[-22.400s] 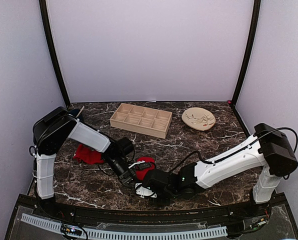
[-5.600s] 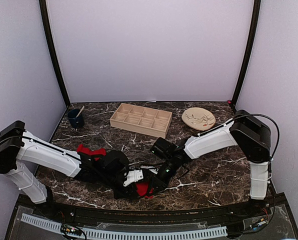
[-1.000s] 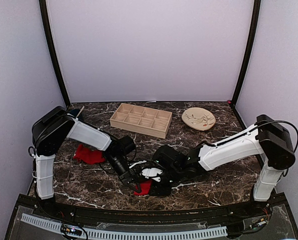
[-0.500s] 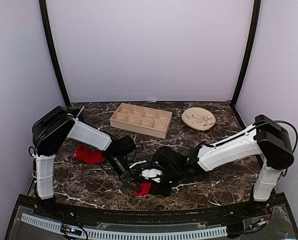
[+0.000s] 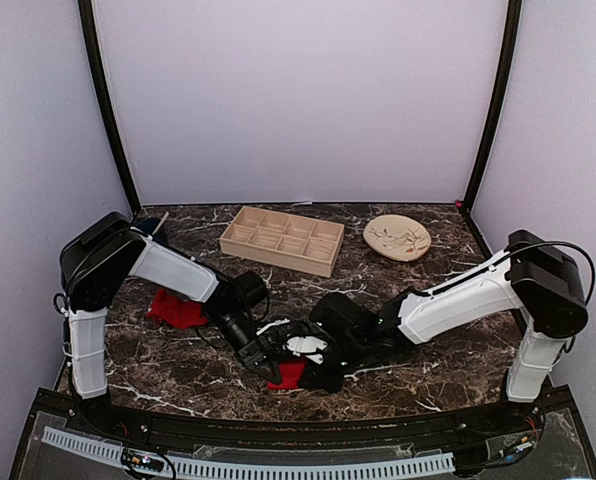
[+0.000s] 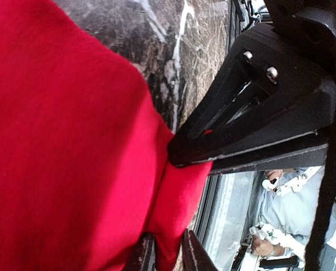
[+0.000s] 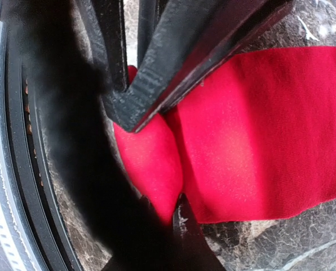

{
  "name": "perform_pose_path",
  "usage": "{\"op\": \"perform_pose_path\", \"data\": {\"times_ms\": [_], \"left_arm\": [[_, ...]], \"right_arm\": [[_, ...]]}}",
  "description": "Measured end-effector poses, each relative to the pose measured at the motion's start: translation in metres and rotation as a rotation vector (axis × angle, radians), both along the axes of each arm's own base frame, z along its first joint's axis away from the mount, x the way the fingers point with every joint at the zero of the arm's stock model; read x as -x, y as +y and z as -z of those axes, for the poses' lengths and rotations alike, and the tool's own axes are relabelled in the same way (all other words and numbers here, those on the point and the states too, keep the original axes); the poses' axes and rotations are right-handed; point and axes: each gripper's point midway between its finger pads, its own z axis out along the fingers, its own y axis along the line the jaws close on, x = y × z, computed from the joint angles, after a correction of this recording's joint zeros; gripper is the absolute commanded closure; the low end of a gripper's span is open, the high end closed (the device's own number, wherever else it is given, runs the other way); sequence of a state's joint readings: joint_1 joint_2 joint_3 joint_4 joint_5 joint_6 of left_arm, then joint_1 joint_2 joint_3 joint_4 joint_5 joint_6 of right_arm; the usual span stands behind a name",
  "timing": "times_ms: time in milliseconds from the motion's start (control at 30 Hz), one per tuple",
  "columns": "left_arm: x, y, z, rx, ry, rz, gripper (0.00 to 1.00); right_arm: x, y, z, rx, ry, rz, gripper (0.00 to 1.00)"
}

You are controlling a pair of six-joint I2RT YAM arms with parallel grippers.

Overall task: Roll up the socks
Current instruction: Roll the sock at the center of the board.

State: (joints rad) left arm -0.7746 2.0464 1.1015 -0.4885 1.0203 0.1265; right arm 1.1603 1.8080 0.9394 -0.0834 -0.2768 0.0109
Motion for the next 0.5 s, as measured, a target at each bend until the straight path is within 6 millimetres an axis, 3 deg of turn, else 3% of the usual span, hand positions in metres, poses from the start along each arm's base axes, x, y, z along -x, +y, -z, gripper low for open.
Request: {"op": "perform_pose_path", "data": {"times_ms": [500], "left_arm": [[-0.016, 0.009, 0.000, -0.071, -0.056, -0.067, 0.74]], "right_arm": [[-0.007, 0.001, -0.001, -0.046, -0.008, 0.030, 0.92]]}}
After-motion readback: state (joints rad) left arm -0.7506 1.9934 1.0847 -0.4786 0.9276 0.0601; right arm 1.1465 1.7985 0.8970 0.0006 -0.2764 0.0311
